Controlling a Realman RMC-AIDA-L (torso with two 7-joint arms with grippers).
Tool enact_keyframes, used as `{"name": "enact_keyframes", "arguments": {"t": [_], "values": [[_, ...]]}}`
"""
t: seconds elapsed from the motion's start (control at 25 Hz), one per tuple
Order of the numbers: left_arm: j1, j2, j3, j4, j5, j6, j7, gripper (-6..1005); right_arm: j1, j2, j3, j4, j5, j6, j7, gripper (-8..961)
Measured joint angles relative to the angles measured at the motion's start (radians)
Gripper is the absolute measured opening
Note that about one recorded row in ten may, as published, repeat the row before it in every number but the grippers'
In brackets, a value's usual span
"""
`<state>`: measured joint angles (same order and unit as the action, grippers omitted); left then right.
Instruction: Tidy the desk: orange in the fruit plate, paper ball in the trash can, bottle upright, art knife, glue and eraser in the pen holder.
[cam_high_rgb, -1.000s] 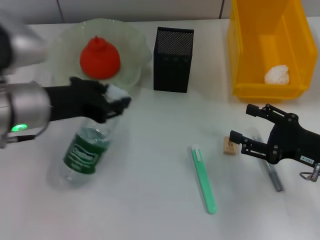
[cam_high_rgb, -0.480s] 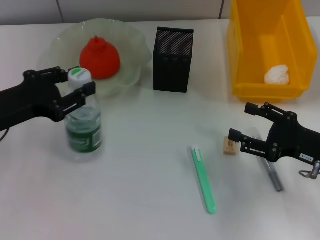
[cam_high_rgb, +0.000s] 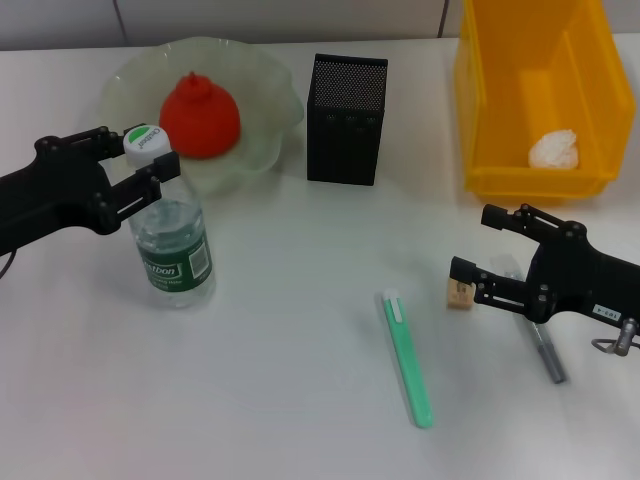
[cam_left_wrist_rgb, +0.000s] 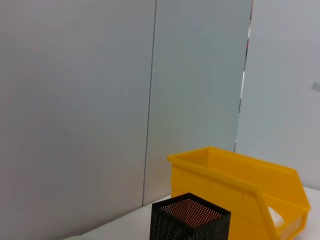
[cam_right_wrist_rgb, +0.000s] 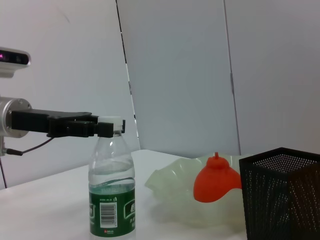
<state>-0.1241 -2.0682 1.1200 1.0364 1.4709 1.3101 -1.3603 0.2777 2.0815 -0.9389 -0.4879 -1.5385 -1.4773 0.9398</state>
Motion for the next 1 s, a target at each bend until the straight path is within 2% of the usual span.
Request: {"name": "enact_keyframes", "arguments": {"t": [0.44, 0.68, 0.88, 1.0], "values": [[-0.037, -0.003, -0.021, -0.058, -0.014, 0.014, 0.047, 438, 0.001, -0.001, -0.011, -0.003, 0.000, 0.000, 0.014, 814], [-0.030, 0.000, -0.039, -0.043, -0.053, 0.063, 0.075, 617, -0.002, -0.002, -0.011, -0.028, 0.000, -0.004, 0.049, 814], [0.005, -0.004, -0.137, 0.019, -0.056, 0.188, 0.077, 798, -0.045, 0.000, -0.010, -0.204, 0.000, -0.080, 0.229, 813], [0.036, -0.002, -0.166, 0.032, -0.057, 0.291, 0.116, 792, -0.070, 0.000, -0.009, -0.407, -0.025, -0.107, 0.466, 813]]}}
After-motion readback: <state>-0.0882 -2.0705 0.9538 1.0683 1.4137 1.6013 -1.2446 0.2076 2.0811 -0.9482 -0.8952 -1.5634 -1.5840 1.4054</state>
